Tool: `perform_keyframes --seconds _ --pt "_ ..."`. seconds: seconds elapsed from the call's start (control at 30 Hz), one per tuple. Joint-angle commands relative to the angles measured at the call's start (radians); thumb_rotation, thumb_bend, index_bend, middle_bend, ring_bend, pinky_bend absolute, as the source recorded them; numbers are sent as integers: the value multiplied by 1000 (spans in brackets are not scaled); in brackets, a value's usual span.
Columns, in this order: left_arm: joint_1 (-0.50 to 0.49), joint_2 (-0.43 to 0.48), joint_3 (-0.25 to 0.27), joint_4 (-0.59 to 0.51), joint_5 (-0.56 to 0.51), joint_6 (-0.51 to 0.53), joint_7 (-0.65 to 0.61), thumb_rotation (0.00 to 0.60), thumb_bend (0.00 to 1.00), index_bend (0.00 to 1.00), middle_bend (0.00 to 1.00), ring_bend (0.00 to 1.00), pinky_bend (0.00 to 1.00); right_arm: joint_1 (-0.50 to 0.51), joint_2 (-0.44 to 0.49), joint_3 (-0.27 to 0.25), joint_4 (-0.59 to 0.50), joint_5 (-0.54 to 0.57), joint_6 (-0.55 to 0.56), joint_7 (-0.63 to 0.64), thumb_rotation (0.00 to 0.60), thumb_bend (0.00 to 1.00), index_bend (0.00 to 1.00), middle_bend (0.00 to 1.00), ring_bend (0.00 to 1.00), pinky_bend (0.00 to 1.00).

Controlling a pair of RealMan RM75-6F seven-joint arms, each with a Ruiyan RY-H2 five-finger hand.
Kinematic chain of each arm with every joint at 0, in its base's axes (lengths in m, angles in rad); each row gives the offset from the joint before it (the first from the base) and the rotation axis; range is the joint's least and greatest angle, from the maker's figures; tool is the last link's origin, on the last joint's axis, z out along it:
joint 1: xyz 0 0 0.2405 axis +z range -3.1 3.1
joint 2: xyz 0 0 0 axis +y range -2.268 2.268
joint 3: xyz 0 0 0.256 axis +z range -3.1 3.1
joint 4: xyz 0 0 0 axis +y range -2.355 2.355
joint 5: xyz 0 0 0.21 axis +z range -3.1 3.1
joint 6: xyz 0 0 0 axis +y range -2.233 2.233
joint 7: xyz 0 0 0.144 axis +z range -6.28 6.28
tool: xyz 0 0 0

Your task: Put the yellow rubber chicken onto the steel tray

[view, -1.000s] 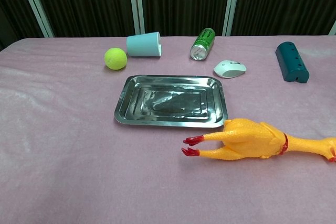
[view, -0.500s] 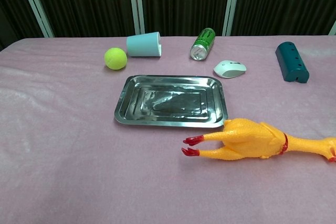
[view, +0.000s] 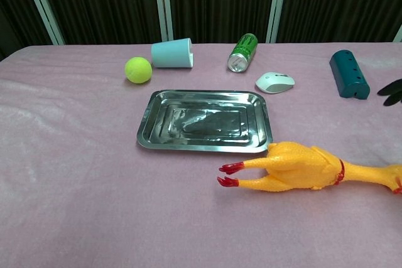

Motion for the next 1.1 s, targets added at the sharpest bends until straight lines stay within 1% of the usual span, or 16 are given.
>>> perform_keyframes --seconds 0.03,0.2,0.3,0.4,0.53,0.7,1.1 --pt "-1 3 2 -5 0 -3 3 600 66 0 34 7 0 59 -49 1 31 32 -88 16 600 402 185 217 217 317" --pt "1 10 -1 -12 -10 -3 5 600 66 0 34 7 0 93 -105 15 80 55 -124 14 600 402 210 234 226 324" --pt "1 19 -5 -19 -7 5 6 600 66 0 34 7 0 105 -121 13 99 62 -143 5 600 401 211 236 227 324" --pt "0 26 -10 -24 -4 11 8 600 66 0 33 7 0 115 -137 8 117 75 -168 0 600 377 217 240 230 324" --pt "-3 29 -7 -30 -8 -2 12 600 66 0 33 7 0 128 -161 8 149 99 -193 -8 600 361 225 244 231 324" --pt "-4 30 -7 -34 -17 -8 15 600 66 0 33 7 0 136 -171 1 165 114 -210 -15 600 319 225 248 232 324" --pt "-13 27 -10 -41 -25 -23 29 600 66 0 29 7 0 157 -201 -2 206 147 -243 14 600 317 259 276 257 351"
